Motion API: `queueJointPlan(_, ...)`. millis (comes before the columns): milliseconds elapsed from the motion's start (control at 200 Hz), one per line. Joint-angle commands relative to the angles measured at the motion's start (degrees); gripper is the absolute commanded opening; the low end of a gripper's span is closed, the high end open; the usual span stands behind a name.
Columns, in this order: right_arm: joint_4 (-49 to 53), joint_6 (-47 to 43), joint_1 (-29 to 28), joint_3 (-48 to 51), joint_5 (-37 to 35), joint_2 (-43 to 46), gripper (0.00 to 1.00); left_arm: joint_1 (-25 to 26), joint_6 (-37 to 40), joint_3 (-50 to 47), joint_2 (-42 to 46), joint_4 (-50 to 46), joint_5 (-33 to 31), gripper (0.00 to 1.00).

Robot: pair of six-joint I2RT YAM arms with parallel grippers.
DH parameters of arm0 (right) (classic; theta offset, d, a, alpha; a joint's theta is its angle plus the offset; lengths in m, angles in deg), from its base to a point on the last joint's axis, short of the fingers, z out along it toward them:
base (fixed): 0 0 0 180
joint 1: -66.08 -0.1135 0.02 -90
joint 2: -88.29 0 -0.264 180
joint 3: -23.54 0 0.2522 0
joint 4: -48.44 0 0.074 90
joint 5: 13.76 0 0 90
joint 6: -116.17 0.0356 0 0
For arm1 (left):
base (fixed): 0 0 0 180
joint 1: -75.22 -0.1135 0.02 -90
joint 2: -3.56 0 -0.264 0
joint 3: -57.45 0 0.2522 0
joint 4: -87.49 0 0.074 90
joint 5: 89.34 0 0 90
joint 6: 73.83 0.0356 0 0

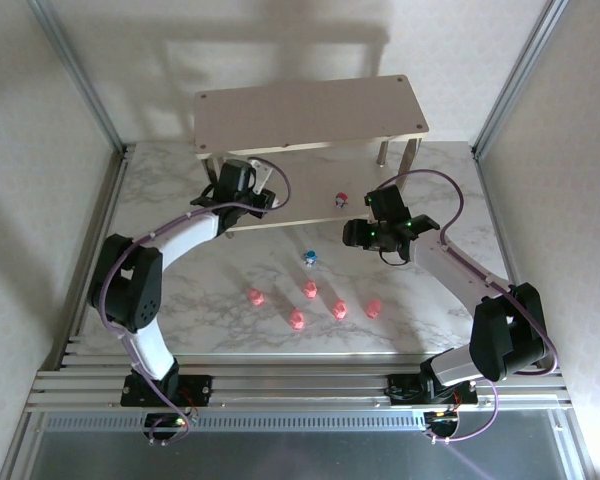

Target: Place and organize the plastic toys onto the shelf

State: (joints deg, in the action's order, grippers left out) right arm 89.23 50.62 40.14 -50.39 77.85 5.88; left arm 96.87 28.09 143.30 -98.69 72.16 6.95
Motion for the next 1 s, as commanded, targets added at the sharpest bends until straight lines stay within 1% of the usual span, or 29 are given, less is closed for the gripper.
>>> queueJointPlan(0, -0.4, 0.6, 0.4, -1.3, 0.4, 0.4, 0.61, 0.7, 1.1, 3.1, -2.1, -2.1, 0.8, 0.45)
queueJointPlan(295, -0.5, 0.5, 0.3, -1.5, 0.2, 0.6, 0.61, 2.1, 3.5, 6.1, -7.0, -6.0, 1.3, 0.45)
queueJointPlan(516, -0.6, 0.6, 0.3, -1.7, 0.1, 0.5, 0.61, 2.1, 3.7, 7.6, -9.5, -6.4, 0.2, 0.45)
queueJointPlan(861, -0.7, 0.6, 0.4, -1.5, -0.1, 0.4, 0.61, 2.0, 4.2, 9.0, -12.2, -8.0, 0.1, 0.45)
queueJointPlan(926, -0.8, 0.6, 0.4, -1.6, -0.1, 0.3, 0.61, 2.0, 4.4, 9.0, -12.5, -8.3, 0.2, 0.43)
queueJointPlan(996, -0.8, 0.6, 0.4, -1.6, -0.1, 0.3, 0.61, 2.0, 4.4, 8.9, -12.7, -8.5, 0.3, 0.39)
